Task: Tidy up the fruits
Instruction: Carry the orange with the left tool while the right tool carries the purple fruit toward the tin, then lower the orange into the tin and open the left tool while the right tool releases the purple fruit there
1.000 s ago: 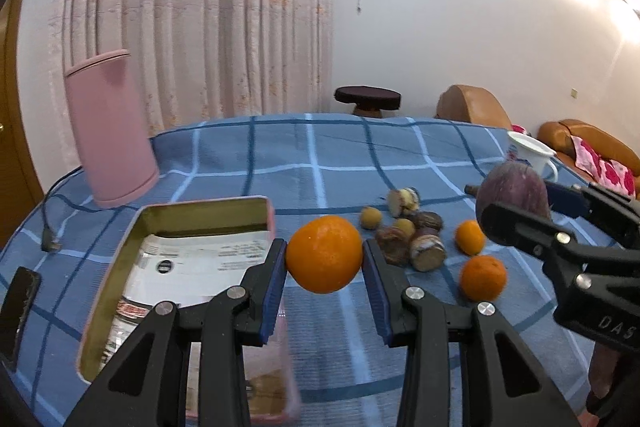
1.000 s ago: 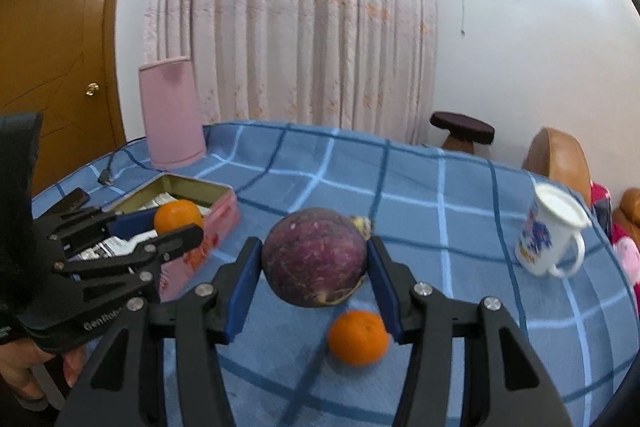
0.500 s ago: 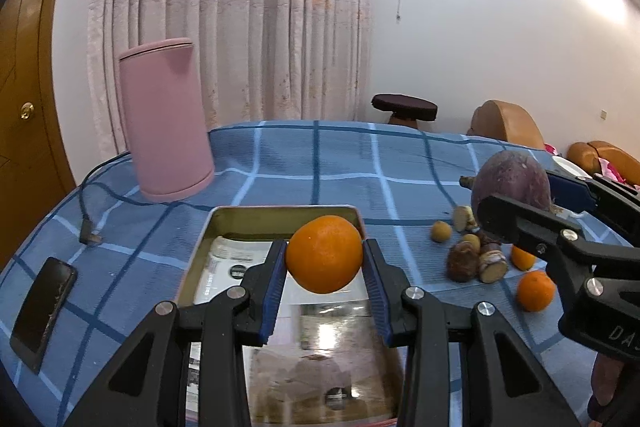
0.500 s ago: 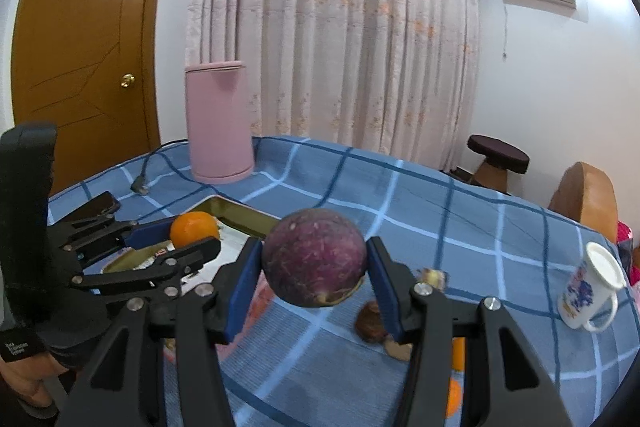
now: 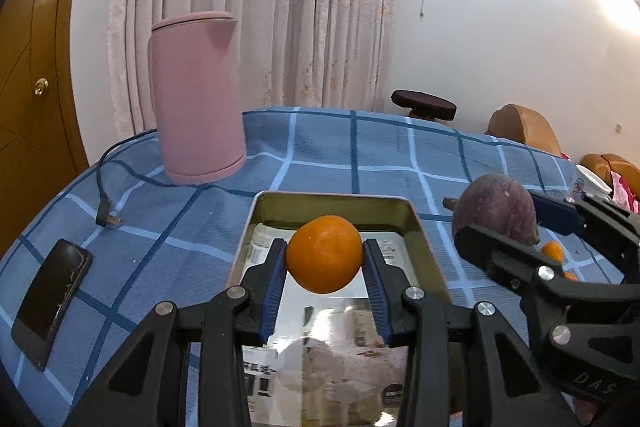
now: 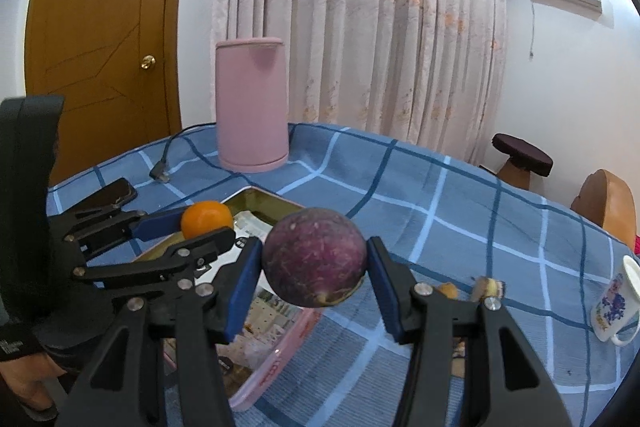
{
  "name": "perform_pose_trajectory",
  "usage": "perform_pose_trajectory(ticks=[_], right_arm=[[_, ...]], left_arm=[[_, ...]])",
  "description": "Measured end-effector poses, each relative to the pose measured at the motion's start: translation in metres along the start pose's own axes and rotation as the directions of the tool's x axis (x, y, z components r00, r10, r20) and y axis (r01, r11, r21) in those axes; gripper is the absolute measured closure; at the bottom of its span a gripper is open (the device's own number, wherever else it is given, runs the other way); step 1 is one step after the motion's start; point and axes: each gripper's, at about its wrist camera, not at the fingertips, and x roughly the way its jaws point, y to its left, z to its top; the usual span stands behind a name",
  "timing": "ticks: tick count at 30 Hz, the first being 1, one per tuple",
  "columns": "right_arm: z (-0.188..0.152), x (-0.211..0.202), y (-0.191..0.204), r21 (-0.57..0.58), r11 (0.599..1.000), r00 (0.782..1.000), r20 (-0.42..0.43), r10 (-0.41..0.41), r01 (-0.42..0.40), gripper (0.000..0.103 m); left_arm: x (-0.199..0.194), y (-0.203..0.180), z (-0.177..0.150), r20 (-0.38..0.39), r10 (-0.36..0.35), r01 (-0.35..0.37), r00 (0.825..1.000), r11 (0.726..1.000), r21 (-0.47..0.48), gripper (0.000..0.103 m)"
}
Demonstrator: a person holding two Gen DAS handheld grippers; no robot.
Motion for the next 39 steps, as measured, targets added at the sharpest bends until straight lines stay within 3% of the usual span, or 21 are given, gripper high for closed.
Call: perform_pose_trajectory(ticks=[12, 25, 30, 35, 39], right_arm=[[-0.014, 0.034, 0.01, -0.038, 0.999, 0.995, -0.093, 0.029, -0.033, 0.047], [-0.017, 0.039, 0.022, -0.094, 0.992, 0.991, -0.118, 0.069, -0.081, 0.047], [-0.017, 0.024, 0.019, -0.095, 0.993, 0.995, -0.084, 0.055, -0.063, 0.033], [-0.023, 0.006, -0.001, -0.028, 0.998, 0.997, -0.054, 0.051, -0.053, 0.018], [-0.028, -0.012, -0.017, 0.002, 0.999, 0.999, -0.034, 0.033, -0.033, 0.017]], left_arm=[[0.016, 0.017, -0.008, -0.062, 0.006, -0.007, 0.998, 1.0, -0.007, 0.063], [0.02, 0.027, -0.015, -0.109, 0.013, -0.016, 0.994, 1.0, -0.02, 0.062], [0.014, 0.029, -0.017, -0.111, -0.003, -0.001, 0.994, 0.999, -0.044, 0.05], [0.004, 0.014, -0.017, -0.084, -0.005, 0.004, 0.996, 1.0, -0.011, 0.025], [0.002, 0.0, -0.015, -0.078, -0.003, 0.005, 0.997, 1.0, 0.022, 0.023]])
